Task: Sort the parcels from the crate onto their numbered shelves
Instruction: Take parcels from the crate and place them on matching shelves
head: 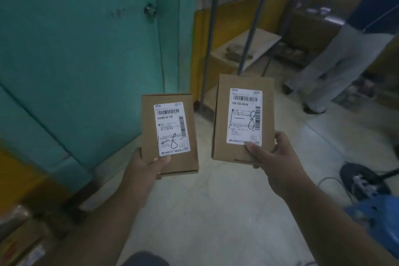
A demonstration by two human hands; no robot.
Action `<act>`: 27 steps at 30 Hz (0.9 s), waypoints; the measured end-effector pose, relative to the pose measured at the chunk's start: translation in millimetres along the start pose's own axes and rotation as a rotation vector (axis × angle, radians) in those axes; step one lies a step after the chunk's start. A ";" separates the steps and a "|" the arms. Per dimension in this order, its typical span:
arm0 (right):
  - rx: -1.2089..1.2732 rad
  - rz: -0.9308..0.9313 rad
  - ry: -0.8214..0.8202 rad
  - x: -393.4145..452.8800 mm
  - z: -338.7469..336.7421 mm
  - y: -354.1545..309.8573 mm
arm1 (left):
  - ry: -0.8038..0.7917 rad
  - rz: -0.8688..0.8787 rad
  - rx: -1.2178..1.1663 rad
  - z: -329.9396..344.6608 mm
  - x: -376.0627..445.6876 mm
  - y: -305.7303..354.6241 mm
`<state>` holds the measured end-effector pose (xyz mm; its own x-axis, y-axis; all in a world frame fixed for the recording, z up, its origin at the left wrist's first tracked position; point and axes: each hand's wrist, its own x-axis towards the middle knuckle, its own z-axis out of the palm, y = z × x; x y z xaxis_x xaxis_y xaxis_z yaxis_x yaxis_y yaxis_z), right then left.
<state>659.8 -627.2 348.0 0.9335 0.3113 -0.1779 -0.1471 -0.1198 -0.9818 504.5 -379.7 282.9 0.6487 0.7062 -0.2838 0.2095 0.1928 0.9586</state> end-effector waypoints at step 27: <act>0.061 0.096 0.305 438.2 -394.8 -24.9 | -0.426 -0.174 0.169 643.7 321.4 46.5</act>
<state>1201.6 -860.0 320.5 0.9681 0.0036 -0.2506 -0.2496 -0.0756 -0.9654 1193.7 -582.3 221.5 0.8276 0.3252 -0.4575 0.4344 0.1452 0.8889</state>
